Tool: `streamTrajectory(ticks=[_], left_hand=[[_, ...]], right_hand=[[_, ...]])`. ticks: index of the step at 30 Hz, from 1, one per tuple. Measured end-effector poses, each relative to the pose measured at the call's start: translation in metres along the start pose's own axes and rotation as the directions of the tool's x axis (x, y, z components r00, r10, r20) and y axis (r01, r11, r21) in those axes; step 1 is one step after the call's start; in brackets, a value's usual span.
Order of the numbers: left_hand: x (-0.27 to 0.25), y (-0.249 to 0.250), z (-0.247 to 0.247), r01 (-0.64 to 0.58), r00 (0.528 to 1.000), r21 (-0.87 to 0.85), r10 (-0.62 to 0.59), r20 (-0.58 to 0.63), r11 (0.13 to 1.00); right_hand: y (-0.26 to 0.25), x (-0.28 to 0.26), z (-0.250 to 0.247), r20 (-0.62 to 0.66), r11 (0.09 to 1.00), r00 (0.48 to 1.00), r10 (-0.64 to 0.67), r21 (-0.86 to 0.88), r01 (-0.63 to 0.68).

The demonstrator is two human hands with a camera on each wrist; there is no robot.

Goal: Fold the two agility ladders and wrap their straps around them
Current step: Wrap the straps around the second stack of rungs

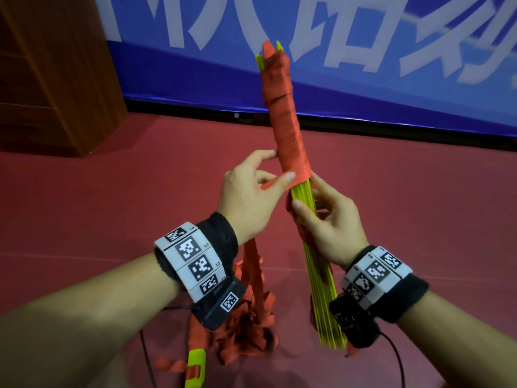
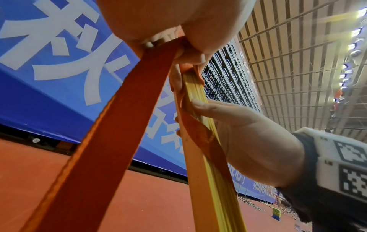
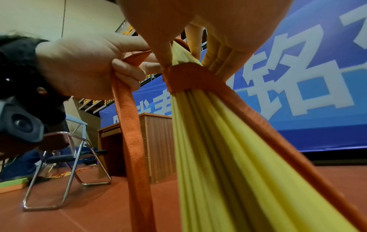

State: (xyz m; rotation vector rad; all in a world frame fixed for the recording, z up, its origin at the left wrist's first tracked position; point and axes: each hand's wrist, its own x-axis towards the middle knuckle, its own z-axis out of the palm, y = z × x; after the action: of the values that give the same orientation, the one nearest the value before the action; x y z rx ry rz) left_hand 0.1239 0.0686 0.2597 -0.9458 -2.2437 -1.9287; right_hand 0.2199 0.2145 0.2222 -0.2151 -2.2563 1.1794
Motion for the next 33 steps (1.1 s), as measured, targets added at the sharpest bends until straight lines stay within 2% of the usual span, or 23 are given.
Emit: streamTrajectory(ticks=[8, 11, 14, 18, 20, 27, 33], left_hand=[[0.007, -0.005, -0.003, 0.029, 0.999, -0.065, -0.026, 0.035, 0.997], [0.009, -0.007, -0.004, 0.077, 0.996, -0.110, -0.072, 0.049, 0.991], [0.010, -0.008, -0.002, 0.106, 0.988, -0.182, -0.083, 0.126, 0.978], [0.007, -0.006, -0.001, 0.110, 0.983, -0.243, -0.069, 0.169, 0.964], [0.004, -0.006, 0.001, 0.108, 0.988, -0.245, -0.077, 0.134, 0.963], [0.004, -0.007, 0.000, 0.134, 0.991, -0.188, -0.132, 0.020, 0.973], [0.001, -0.008, 0.001, 0.158, 0.983, -0.139, -0.170, -0.073, 0.978]], right_hand=[[0.000, 0.000, 0.000, 0.012, 0.963, 1.000, 0.010, 0.268, -0.013], [-0.008, -0.002, 0.000, 0.059, 0.954, 0.998, -0.026, 0.299, 0.008], [-0.012, -0.003, -0.002, 0.096, 0.954, 0.994, -0.046, 0.300, 0.016], [-0.015, -0.005, -0.001, 0.139, 0.969, 0.990, 0.002, 0.243, -0.036], [-0.014, -0.006, 0.002, 0.133, 0.986, 0.990, 0.038, 0.159, -0.059], [-0.007, -0.006, 0.005, 0.108, 0.997, 0.993, 0.047, -0.072, -0.039], [-0.010, -0.008, 0.009, 0.102, 0.992, 0.990, 0.095, -0.095, -0.085]])
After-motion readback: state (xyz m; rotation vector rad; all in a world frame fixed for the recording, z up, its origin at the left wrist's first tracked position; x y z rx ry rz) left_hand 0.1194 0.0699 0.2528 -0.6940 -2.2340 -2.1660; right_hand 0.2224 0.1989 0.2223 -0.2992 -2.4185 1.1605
